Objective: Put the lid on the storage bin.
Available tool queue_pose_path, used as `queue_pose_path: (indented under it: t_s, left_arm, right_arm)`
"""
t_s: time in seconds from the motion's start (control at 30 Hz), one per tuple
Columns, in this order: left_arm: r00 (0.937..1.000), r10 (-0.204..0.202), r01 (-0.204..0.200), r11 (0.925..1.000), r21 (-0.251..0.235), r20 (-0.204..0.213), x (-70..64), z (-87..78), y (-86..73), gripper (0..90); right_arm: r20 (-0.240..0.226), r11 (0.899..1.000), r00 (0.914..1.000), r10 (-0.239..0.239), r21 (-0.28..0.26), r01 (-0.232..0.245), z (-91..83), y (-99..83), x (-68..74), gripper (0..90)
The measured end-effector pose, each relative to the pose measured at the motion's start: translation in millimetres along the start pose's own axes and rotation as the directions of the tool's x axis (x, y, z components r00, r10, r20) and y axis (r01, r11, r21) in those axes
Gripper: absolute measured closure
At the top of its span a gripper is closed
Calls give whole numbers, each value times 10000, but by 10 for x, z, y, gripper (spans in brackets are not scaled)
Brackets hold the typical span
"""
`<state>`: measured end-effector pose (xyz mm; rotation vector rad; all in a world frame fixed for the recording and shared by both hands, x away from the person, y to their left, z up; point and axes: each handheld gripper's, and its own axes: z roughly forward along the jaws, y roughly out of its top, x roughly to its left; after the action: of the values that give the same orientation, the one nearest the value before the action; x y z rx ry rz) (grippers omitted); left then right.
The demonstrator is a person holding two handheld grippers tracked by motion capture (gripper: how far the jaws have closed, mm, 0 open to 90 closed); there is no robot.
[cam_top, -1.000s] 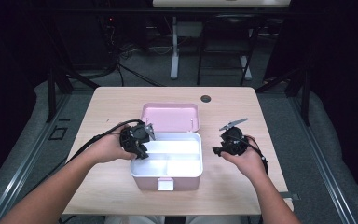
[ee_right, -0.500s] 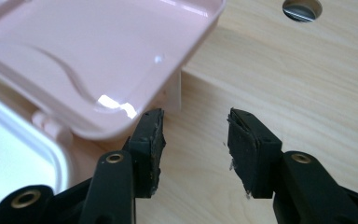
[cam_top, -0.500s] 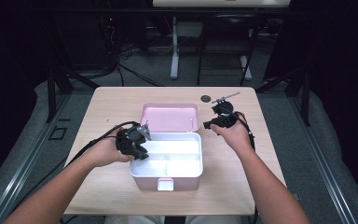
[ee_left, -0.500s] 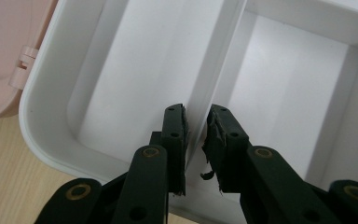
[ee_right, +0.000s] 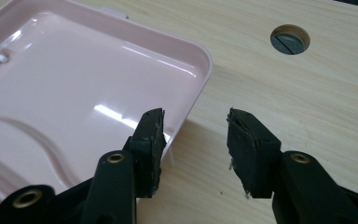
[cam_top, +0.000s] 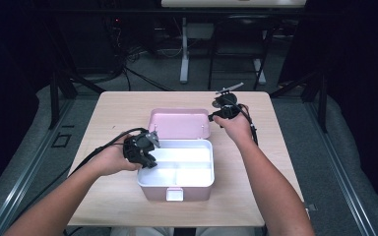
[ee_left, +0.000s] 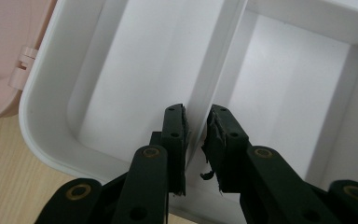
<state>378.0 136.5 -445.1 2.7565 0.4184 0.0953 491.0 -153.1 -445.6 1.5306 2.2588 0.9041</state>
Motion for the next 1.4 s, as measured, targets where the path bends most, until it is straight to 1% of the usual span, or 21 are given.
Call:
queue_pose_path:
  t_s: [0.1, 0.17, 0.2, 0.23, 0.3, 0.43, 0.47, 0.5, 0.63, 0.73, 0.93, 1.03, 1.13, 1.4]
  left_arm:
    - [10000, -8, 8, 10000, 9, -5, -1, 0, 1, 769]
    - [10000, -16, 16, 10000, -25, -15, -5, 2, -1, 769]
    - [10000, -16, 16, 10000, -25, -15, -5, 2, -1, 771]
    - [10000, -7, 7, 10000, -41, -36, -9, 2, -3, 773]
    - [10000, 32, -32, 10000, -32, -40, -10, -1, -4, 775]
    - [10000, 53, -54, 9999, -121, -30, -6, -2, -18, 778]
    - [10000, 53, -54, 9999, -121, -30, -6, -2, -18, 778]
    - [10000, 75, -75, 9999, -113, -40, -8, -3, -18, 778]
    - [10000, 59, -60, 9999, -127, -56, -15, -2, -20, 780]
    - [10000, 21, -22, 9999, -158, -71, -21, 0, -22, 783]
    - [10000, 40, -41, 9999, -154, -64, -18, -2, -23, 783]
    - [10000, 33, -34, 9999, -153, -67, -19, -1, -23, 783]
    - [10000, 30, -31, 9999, -153, -76, -19, -1, -22, 784]
    - [10000, 26, -28, 9998, -194, -63, -20, -1, -26, 784]
  right_arm:
    - [1, 9999, 9999, 111, 127, -111, 94, 24, 27, 559]
    - [6, 9995, 9999, 162, 270, -162, 155, 34, 35, 579]
    - [6, 9995, 9999, 162, 270, -162, 155, 34, 35, 579]
    - [-44, 9984, 9992, 402, 390, -400, 233, 42, 31, 599]
    - [-53, 9974, 9984, 560, 468, -557, 304, 45, 11, 623]
    - [44, 9942, 9963, 862, 640, -864, 397, 41, 10, 653]
    - [44, 9942, 9963, 862, 640, -864, 397, 41, 10, 653]
    - [99, 9922, 9947, 1023, 709, -1028, 441, 37, 13, 674]
    - [-1, 9873, 9904, 1381, 794, -1377, 463, 36, 9, 718]
    - [-50, 9856, 9889, 1487, 820, -1478, 471, 38, 13, 748]
    - [-23, 9809, 9846, 1748, 866, -1740, 462, 44, 20, 766]
    - [-30, 9814, 9850, 1728, 854, -1719, 452, 47, 20, 772]
    - [-83, 9782, 9810, 1941, 765, -1929, 425, 51, 16, 785]
    - [-79, 9757, 9769, 2137, 511, -2131, 337, 76, 34, 812]
